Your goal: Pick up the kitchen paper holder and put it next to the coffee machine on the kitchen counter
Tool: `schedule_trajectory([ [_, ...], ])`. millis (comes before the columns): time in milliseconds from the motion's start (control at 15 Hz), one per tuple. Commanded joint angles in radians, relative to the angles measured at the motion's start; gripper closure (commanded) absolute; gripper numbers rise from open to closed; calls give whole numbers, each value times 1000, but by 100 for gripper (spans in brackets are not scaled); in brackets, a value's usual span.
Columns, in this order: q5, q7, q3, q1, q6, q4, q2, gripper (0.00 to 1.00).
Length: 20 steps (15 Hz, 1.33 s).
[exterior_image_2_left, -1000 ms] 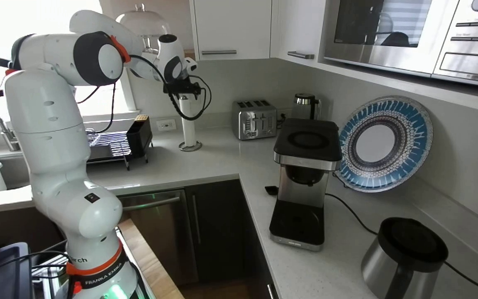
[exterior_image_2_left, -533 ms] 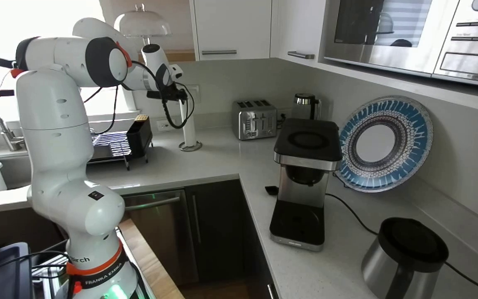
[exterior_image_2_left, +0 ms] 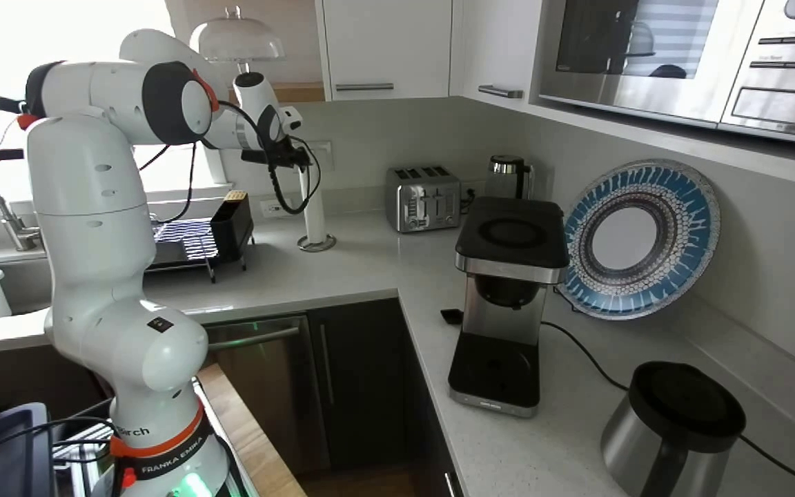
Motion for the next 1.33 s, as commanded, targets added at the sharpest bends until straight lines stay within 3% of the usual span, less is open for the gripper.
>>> schedule_trajectory([
  [0, 8, 110, 2, 10, 0, 7, -16, 0],
  [400, -318, 556, -72, 49, -35, 55, -15, 0],
  [600, -485, 719, -69, 66, -98, 131, 39, 0],
  [800, -550, 767, -65, 92, -177, 201, 91, 0],
  [1267, -658, 744, -92, 146, -276, 346, 199, 0],
])
